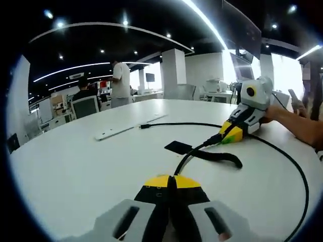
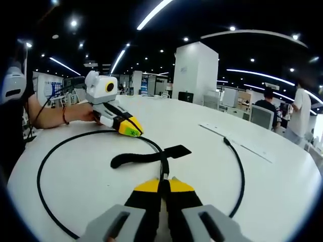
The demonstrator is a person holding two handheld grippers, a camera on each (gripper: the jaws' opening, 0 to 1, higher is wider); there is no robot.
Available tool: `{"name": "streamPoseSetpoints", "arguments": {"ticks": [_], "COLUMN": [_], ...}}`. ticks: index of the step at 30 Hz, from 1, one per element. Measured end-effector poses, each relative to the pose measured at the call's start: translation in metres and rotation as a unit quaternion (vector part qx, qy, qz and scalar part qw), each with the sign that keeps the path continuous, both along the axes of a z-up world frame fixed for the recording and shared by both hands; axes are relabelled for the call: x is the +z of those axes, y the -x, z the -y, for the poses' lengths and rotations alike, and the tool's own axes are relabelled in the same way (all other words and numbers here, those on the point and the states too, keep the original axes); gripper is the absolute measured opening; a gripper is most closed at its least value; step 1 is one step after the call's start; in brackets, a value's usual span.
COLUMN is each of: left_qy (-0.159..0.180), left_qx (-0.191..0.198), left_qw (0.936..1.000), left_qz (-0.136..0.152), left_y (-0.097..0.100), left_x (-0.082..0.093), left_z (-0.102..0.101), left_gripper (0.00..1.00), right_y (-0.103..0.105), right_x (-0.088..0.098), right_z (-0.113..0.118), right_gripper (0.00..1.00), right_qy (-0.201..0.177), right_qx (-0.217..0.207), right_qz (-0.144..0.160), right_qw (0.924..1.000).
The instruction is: Find the charging cable on the desk, coil it up and secure with Velcro.
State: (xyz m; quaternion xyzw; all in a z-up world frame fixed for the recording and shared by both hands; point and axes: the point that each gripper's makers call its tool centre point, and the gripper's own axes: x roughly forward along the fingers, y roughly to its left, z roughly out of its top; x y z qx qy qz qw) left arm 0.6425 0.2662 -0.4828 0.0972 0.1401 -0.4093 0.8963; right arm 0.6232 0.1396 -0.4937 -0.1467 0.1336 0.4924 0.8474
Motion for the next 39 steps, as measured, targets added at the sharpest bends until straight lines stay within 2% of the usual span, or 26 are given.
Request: {"name": "streamPoseSetpoints", "arguments": {"ticks": [9,13,20,22,24,27,28,33,39], "left_qy": [0.001,0.001,0.000,-0.012,-0.009,-0.010,-0.011,-0.008,-0.009], "left_qx": [-0.001,-0.001,-0.003,-0.022,-0.011,-0.011,0.028,0.022,0.018], "left_qw": [1.0000,1.0000,1.0000,0.9996,0.9999,0.9999,0.9995,0.9997,0.9998], "left_qz": [-0.001,0.000,0.002,-0.009,0.004,0.005,0.005,0.000,-0.001], "left_y": [0.001,0.002,0.005,0.012,0.010,0.014,0.009,0.004,-0.008], "left_x": [0.000,0.000,0.000,-0.005,-0.001,-0.003,-0.003,-0.003,-0.003], "left_z": [0.000,0.000,0.001,0.004,0.001,0.003,-0.006,-0.006,-0.008], "left_gripper": [0.02,0.02,0.02,0.02,0.02,0.02,0.02,0.02,0.02], "right_y": [0.001,0.001,-0.002,-0.004,-0.004,-0.007,-0.007,-0.015,-0.020], "right_x": [0.000,0.002,0.006,0.006,0.007,0.011,0.012,0.022,0.017], "right_z": [0.001,0.004,0.008,0.010,0.010,0.009,0.008,0.001,-0.015], "right_gripper": [0.08,0.15,0.15,0.15,0.16,0.16,0.16,0.16,0.17], "right_qy": [0.007,0.002,-0.001,0.001,0.000,-0.003,-0.004,-0.016,-0.007], "right_qx": [-0.001,-0.007,-0.014,-0.019,-0.021,-0.025,-0.025,-0.027,-0.016], "right_qz": [0.008,-0.002,0.007,0.012,0.015,0.025,0.026,0.044,0.041], "right_qw": [0.9999,1.0000,0.9999,0.9998,0.9997,0.9994,0.9993,0.9985,0.9990]}}
